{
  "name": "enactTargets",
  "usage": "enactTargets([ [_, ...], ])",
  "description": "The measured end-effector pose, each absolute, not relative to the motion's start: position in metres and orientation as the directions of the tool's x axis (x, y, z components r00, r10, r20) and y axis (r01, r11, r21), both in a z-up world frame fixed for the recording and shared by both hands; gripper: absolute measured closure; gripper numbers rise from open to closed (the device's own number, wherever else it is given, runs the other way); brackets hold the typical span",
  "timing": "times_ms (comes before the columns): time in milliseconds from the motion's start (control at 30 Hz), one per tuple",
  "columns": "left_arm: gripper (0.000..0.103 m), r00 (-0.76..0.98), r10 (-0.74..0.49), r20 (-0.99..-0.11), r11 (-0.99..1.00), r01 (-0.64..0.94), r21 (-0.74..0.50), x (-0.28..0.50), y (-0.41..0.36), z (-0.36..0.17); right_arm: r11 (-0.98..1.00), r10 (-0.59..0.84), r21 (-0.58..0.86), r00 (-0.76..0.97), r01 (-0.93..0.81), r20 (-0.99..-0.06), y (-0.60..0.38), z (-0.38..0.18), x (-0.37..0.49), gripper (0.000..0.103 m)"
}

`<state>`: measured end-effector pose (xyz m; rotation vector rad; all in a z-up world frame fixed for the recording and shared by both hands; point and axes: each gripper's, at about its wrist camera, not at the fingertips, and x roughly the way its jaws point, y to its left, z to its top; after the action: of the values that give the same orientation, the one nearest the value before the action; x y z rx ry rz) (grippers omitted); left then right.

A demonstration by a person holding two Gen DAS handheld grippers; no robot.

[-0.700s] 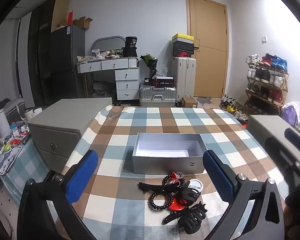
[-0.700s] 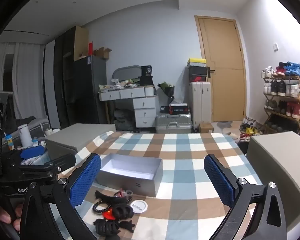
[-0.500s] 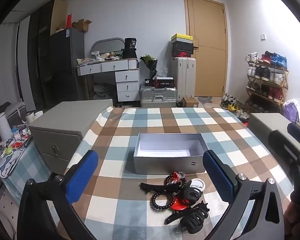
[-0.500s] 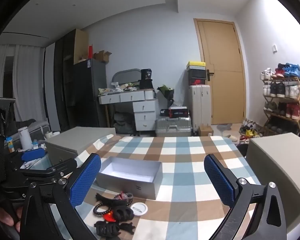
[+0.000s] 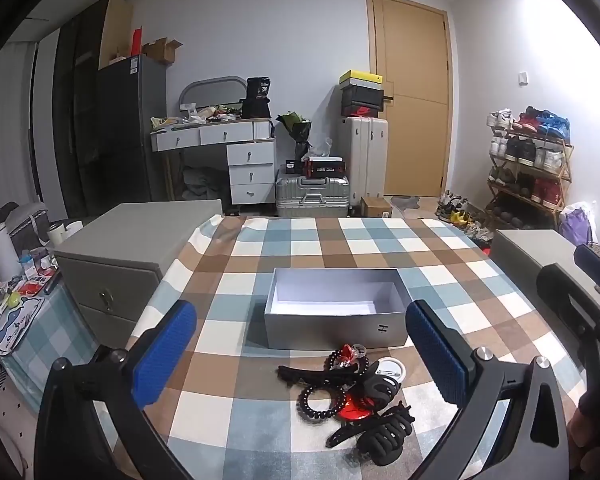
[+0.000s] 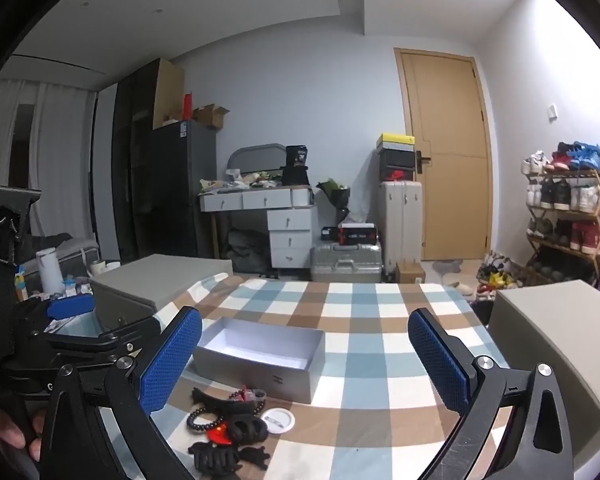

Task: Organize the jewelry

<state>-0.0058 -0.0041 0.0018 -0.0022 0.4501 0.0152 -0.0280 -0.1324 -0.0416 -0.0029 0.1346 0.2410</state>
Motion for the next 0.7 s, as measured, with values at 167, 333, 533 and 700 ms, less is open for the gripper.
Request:
enactTargets([
  [167,0.001,0.900,0.009,-0.436,1.000,-0.010,0.001,-0.0061,-0.0007,0.0004,0.972,0.235,0.017,0.962,-0.235,-0.137,-0.1329,-0.0433,-0.0265,0.000],
  [333,0.001,0.899,0.007,-0.438,1.000,-0.008,-0.001,-0.0058,0.0006,0.0000,0.972,0.234,0.016,0.962,-0.235,-0.138,-0.1327,-0.0454,-0.0256,0.000],
  [533,0.001,0.897,0.001,-0.442,1.000,-0.003,-0.004,-0.0057,0.0019,-0.0010,0.971,0.236,0.007,0.962,-0.238,-0.138,-0.1309,-0.0471,-0.0254,0.000],
  [700,0.001,0.894,-0.003,-0.448,1.000,-0.001,-0.008,-0.0050,0.0016,-0.0026,0.970,0.242,0.008,0.961,-0.243,-0.134,-0.1311,-0.0469,-0.0266,0.000],
])
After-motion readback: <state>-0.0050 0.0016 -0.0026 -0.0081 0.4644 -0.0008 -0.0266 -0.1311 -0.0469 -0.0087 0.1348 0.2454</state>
